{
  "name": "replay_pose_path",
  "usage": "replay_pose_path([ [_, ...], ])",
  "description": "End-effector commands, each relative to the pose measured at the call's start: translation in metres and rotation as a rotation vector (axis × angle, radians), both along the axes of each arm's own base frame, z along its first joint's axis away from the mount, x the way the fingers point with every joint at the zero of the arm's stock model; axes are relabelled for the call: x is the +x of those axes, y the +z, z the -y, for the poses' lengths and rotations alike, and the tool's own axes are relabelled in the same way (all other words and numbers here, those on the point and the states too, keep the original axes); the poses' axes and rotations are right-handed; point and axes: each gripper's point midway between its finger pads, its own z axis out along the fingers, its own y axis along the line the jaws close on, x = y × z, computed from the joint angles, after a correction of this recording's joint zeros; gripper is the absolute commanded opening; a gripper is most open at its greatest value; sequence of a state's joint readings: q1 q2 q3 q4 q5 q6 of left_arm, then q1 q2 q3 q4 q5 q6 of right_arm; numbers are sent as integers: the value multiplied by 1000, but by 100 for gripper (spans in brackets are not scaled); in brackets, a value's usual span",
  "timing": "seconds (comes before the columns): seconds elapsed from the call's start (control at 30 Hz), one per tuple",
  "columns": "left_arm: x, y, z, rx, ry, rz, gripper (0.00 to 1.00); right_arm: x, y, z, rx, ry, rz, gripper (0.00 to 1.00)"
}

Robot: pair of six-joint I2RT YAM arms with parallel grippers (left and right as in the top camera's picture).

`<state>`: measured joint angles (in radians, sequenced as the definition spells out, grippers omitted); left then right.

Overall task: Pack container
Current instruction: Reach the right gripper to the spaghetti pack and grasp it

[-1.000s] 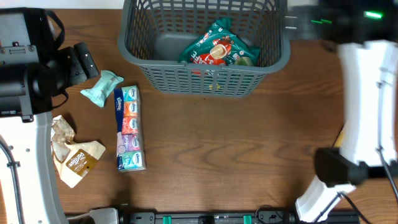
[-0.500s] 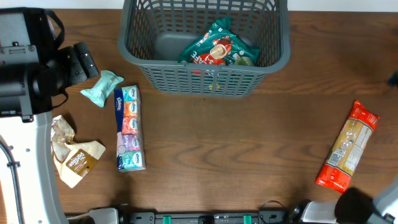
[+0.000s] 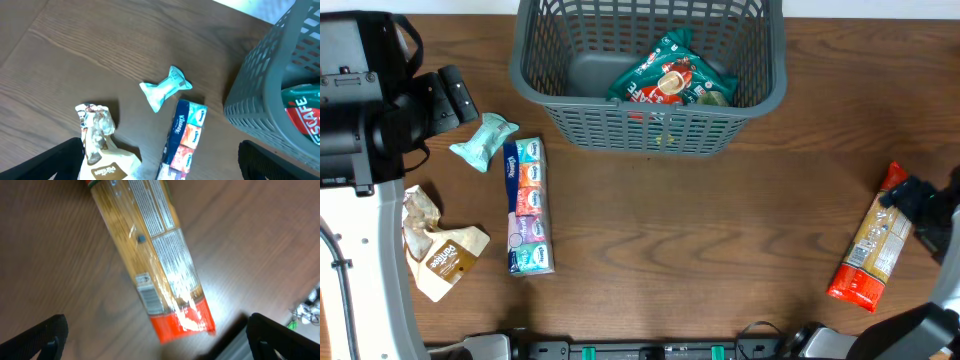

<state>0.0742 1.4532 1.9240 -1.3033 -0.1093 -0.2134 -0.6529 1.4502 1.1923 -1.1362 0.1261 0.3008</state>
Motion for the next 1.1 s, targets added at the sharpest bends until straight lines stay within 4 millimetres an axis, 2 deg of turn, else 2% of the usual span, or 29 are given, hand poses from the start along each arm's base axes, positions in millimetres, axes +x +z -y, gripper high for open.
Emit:
replay_pose_path([
  [0.0, 0, -3, -2, 2, 13, -8, 99, -5, -22, 0, -5, 62, -17, 99],
  [0.13, 0, -3, -2, 2, 13, -9, 99, -7, -43, 1, -16, 65, -17, 99],
  [0.3, 0, -3, -2, 2, 13, -9, 99, -14, -58, 3, -21, 107, -29, 99],
  [0.53, 0, -3, -2, 2, 13, -9, 99, -23, -81, 16, -50, 56, 0, 99],
  [0.87, 0, -3, -2, 2, 13, -9, 99, -7, -86, 34, -113, 47, 85, 98],
  [1.07, 0, -3, -2, 2, 13, -9, 99, 2, -100, 36, -90, 61, 96, 98],
])
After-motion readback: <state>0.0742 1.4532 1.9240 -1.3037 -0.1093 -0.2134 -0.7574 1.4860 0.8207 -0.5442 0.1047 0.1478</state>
